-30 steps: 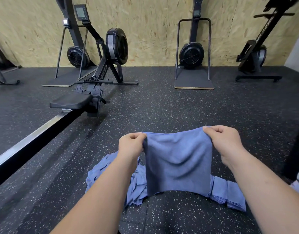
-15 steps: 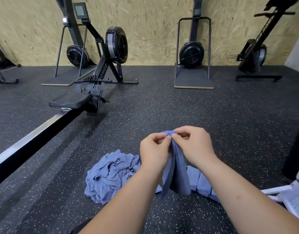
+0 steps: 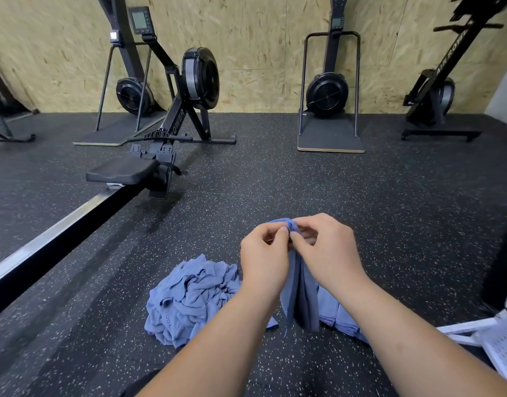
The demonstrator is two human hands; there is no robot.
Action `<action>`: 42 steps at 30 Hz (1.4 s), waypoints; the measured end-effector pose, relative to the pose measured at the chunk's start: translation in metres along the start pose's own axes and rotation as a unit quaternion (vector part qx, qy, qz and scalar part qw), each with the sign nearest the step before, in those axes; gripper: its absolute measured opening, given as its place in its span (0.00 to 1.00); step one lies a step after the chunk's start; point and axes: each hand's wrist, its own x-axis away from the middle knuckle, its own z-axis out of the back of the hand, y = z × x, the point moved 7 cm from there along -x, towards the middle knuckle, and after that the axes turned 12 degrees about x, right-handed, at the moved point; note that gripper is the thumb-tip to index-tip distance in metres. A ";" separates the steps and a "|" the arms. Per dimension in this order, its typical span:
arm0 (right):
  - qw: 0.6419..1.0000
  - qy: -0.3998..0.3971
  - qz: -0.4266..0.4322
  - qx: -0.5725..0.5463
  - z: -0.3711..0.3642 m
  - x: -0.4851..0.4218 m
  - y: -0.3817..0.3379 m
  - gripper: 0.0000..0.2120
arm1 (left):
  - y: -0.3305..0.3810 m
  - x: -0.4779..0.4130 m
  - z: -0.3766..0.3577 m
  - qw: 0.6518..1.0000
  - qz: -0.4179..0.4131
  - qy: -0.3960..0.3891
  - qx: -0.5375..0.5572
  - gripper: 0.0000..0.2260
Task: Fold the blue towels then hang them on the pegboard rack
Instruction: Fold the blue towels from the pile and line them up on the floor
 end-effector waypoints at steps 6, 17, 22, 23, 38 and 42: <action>1.000 0.025 -0.002 0.011 0.004 -0.004 0.008 0.08 | 0.009 0.001 -0.008 0.999 0.015 -0.049 0.011 0.12; 0.996 0.011 -0.054 -0.068 0.028 -0.021 0.039 0.03 | 0.000 -0.022 0.016 0.869 -0.086 -0.132 -0.469 0.15; 0.998 0.004 -0.054 0.020 0.035 -0.022 0.056 0.04 | 0.018 -0.031 0.018 0.848 -0.194 -0.113 -0.480 0.05; 0.997 -0.004 -0.060 0.046 0.036 -0.022 0.061 0.04 | 0.025 -0.032 0.019 0.849 -0.218 -0.108 -0.469 0.03; 0.971 -0.154 -0.095 0.154 0.013 -0.018 0.092 0.03 | 0.023 -0.039 0.031 0.842 -0.131 -0.154 -0.501 0.02; 0.970 -0.172 -0.086 0.149 0.014 -0.017 0.093 0.03 | 0.029 -0.039 0.035 0.891 -0.116 -0.147 -0.414 0.05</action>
